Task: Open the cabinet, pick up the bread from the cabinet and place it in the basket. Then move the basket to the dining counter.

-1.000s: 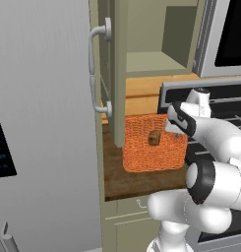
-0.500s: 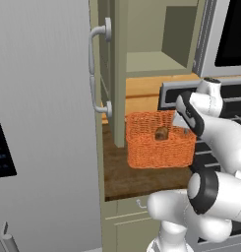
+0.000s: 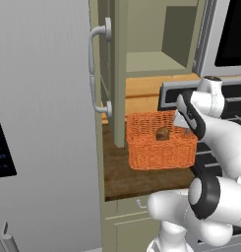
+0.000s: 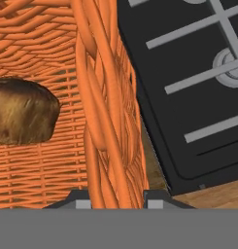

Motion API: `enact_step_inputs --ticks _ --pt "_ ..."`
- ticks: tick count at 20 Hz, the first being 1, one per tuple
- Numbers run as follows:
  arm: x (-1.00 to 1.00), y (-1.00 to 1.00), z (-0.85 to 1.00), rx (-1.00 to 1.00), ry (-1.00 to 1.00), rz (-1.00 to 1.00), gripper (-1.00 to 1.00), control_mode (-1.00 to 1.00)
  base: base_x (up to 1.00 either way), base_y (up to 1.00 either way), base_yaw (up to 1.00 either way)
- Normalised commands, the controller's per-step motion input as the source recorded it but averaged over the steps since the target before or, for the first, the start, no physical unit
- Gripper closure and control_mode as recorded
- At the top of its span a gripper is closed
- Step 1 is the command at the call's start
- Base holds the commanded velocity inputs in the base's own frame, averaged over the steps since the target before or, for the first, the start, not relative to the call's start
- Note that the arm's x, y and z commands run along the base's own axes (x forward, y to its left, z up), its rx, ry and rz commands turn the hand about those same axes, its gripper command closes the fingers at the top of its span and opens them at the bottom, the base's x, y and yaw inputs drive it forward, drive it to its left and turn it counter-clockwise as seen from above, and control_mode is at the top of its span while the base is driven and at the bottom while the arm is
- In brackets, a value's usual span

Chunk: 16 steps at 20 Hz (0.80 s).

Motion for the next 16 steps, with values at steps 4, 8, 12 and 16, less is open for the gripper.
enact_step_inputs --ticks 4,8,12,16 --pt "0.0 0.21 0.34 0.0 0.01 -0.02 1.0 -1.0 0.0 0.0 0.0" --pt "-0.02 0.2 0.19 0.0 0.0 -0.02 1.0 -1.0 0.0 0.0 0.0" --pt "-0.1 0.0 0.28 0.03 0.0 -0.01 1.0 -1.0 0.0 0.0 0.0" --pt "-0.11 -0.01 0.38 0.01 0.0 0.0 1.0 -1.0 0.0 0.0 0.0"
